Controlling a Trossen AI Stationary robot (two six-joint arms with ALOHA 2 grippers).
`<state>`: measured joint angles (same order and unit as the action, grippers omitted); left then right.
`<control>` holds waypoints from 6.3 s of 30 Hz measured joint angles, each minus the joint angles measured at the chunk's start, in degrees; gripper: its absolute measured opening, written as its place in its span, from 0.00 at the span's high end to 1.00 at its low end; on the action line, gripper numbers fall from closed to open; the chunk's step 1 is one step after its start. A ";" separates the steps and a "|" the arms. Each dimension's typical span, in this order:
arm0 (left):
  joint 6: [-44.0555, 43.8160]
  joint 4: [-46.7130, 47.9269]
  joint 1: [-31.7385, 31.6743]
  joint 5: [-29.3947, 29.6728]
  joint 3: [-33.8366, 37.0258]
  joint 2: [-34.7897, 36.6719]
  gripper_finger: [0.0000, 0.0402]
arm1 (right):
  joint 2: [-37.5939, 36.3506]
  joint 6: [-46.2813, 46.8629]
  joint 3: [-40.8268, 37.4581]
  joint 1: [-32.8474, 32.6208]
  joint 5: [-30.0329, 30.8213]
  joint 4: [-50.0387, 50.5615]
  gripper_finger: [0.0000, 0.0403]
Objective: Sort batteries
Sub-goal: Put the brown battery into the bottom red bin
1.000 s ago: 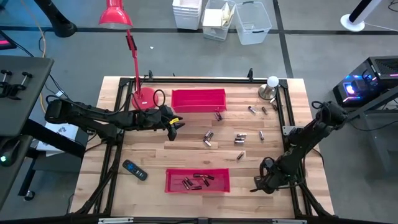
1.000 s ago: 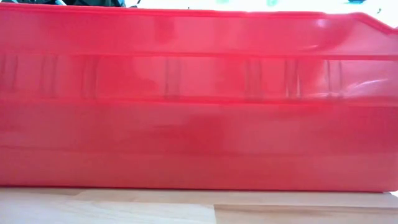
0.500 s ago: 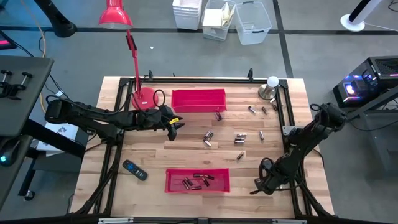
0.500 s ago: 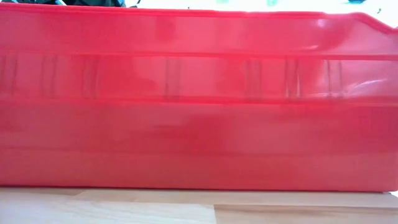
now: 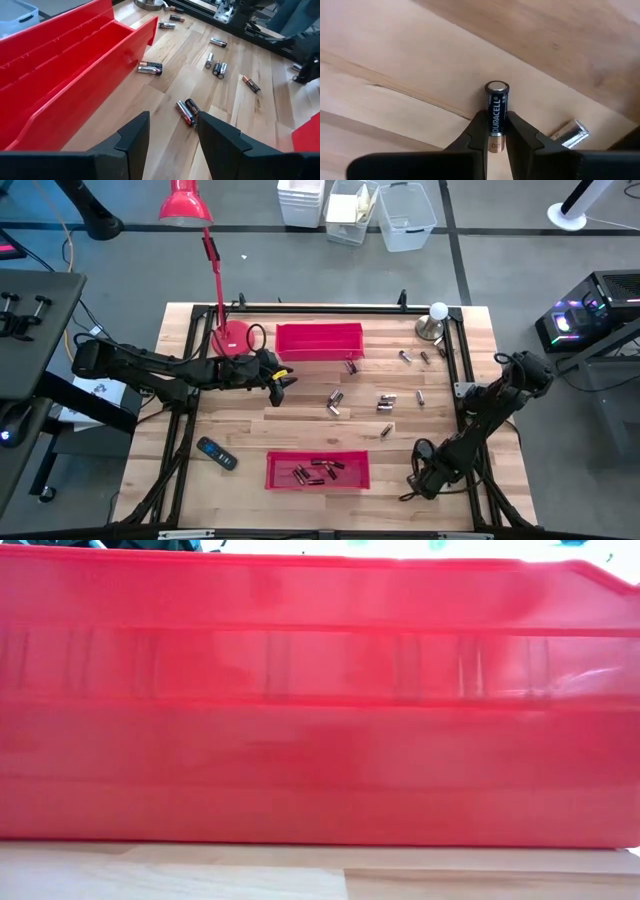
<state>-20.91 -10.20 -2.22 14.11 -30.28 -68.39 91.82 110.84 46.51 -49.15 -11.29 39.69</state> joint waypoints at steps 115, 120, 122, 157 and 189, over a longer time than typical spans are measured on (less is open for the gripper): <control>3.55 -0.41 0.00 -1.95 0.00 -0.01 0.61 | 7.12 4.67 26.98 15.00 36.67 29.58 0.93; 3.54 -0.42 0.00 -1.95 0.00 -0.01 0.61 | 7.12 4.68 26.96 14.48 37.76 27.96 0.93; 3.54 -0.42 0.00 -1.95 -0.01 -0.01 0.61 | 7.03 4.19 26.96 14.48 38.34 26.56 0.93; 3.58 -0.87 0.00 1.25 0.00 -0.01 0.61 | 3.45 -45.57 26.92 18.06 24.46 -24.74 0.93; 3.58 -0.84 0.00 1.27 0.00 -0.01 0.61 | 3.51 -51.77 26.92 21.17 13.95 -15.51 0.63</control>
<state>-17.32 -11.04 -2.22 15.38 -30.29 -68.40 95.33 59.08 73.43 -27.99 2.66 24.18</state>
